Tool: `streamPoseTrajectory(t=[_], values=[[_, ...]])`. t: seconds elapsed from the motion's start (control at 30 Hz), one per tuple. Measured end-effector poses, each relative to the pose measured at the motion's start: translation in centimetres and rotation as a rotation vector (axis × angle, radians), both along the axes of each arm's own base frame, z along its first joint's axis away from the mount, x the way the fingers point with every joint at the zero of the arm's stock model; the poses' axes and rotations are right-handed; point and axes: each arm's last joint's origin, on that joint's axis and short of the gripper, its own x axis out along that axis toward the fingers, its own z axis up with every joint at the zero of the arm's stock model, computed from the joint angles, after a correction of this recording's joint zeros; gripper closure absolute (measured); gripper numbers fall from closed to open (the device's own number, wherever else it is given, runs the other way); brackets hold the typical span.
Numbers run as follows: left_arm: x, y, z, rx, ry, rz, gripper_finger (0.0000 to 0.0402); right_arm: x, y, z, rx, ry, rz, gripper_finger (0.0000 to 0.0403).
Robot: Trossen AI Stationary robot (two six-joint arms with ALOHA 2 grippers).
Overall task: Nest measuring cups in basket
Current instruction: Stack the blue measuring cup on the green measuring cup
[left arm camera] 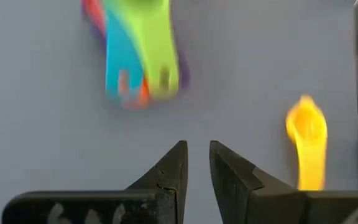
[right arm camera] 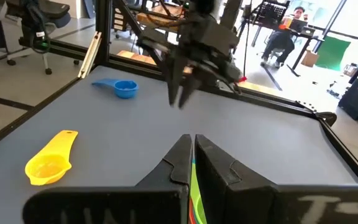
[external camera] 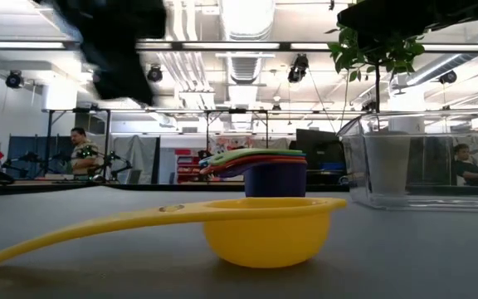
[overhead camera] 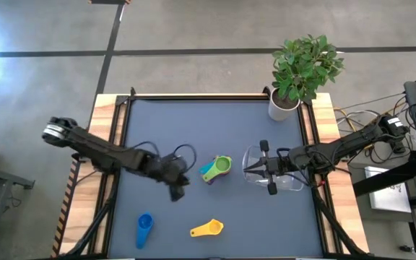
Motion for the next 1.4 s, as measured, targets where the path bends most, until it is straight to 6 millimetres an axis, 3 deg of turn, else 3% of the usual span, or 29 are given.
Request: streamPoseTrajectory(t=[0.27,0.53,0.73,1.13,1.4], values=[[-6.8,-4.7,0.7,-0.150,0.270,0.108,0.0353,0.0,0.0,0.0,0.009,-0.001,-0.001,0.0394],[-11.0,-8.2,-0.3,-0.135,0.427,0.116,0.0351,0.0,0.0,0.0,0.027,0.002,-0.004,0.0394],[-11.8,-9.9,-1.3,-0.149,0.478,0.114,0.0328,0.0,0.0,0.0,0.047,0.004,-0.007,0.0394],[-11.3,-11.2,-5.2,-0.041,0.651,0.161,0.0214,0.0,0.0,0.0,0.093,0.017,-0.015,0.0394],[-11.1,-11.6,-6.3,-0.011,0.679,0.168,0.0220,-0.1,0.0,-0.3,0.109,0.027,-0.017,0.0394]])
